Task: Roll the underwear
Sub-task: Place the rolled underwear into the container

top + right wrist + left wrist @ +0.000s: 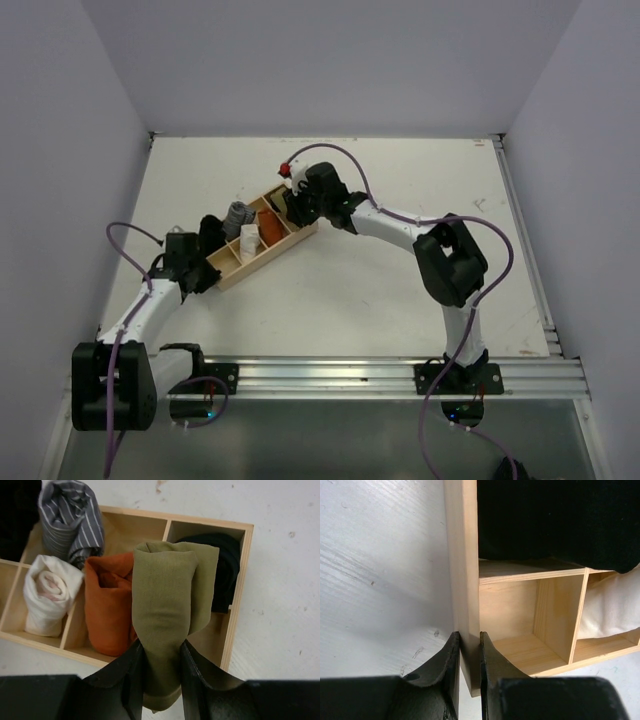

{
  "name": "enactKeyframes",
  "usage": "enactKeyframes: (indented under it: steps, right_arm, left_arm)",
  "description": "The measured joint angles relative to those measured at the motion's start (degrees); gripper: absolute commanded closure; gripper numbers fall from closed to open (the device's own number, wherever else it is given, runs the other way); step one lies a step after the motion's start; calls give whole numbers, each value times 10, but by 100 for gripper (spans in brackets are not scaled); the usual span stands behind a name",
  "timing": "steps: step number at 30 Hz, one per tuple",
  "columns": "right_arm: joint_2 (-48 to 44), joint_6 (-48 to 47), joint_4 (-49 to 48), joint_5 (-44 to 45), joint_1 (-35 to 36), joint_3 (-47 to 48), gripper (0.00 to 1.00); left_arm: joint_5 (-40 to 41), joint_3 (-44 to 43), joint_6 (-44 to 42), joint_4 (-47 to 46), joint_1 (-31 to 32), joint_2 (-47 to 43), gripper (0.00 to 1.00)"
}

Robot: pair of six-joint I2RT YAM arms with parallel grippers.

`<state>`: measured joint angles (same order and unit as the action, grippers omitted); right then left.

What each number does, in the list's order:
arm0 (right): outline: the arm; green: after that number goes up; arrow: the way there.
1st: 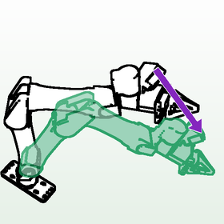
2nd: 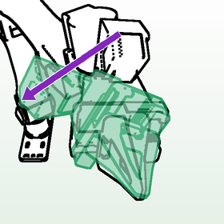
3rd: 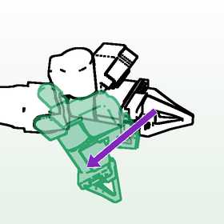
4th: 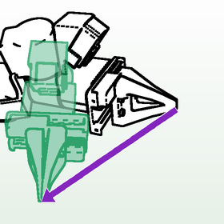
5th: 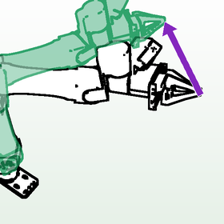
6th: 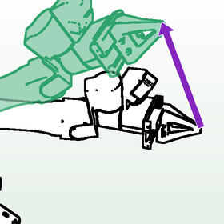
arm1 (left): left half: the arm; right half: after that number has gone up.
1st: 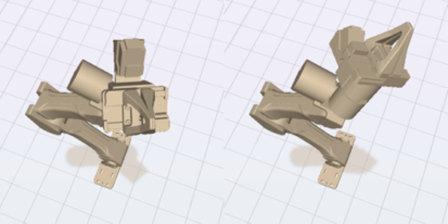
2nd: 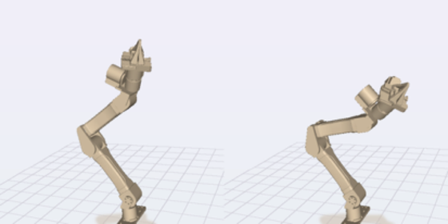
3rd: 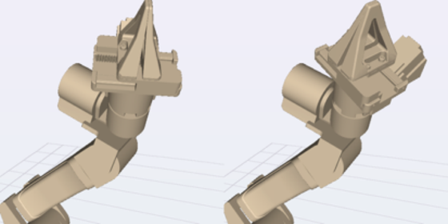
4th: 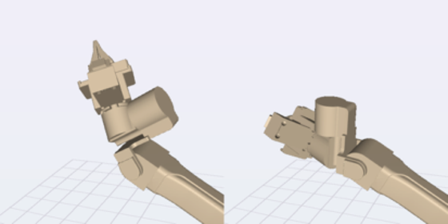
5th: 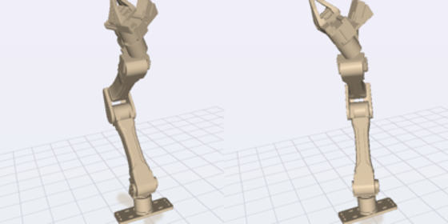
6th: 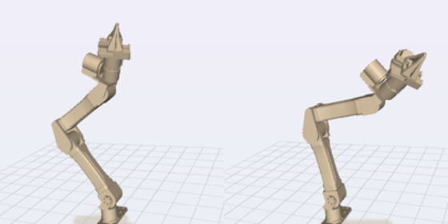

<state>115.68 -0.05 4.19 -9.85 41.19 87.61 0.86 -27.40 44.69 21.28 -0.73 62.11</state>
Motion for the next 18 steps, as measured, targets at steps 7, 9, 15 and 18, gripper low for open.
enactKeyframes:
  steps: [7, 9, 15, 18]
  right_arm:
    - [31, -9, -43, 25, 0, -25, 100]
    - [37, -12, -52, 29, 0, -24, 100]
    - [49, -29, -65, 42, 1, -21, 100]
    - [52, -37, -69, 45, 2, -21, 100]
  left_arm:
    - [-5, -13, -21, 4, 0, 17, 100]
    - [-4, -15, -23, 4, 0, 20, 100]
    - [-5, -19, -25, 1, 0, 27, 100]
    - [-5, -19, -25, 0, 0, 28, 100]
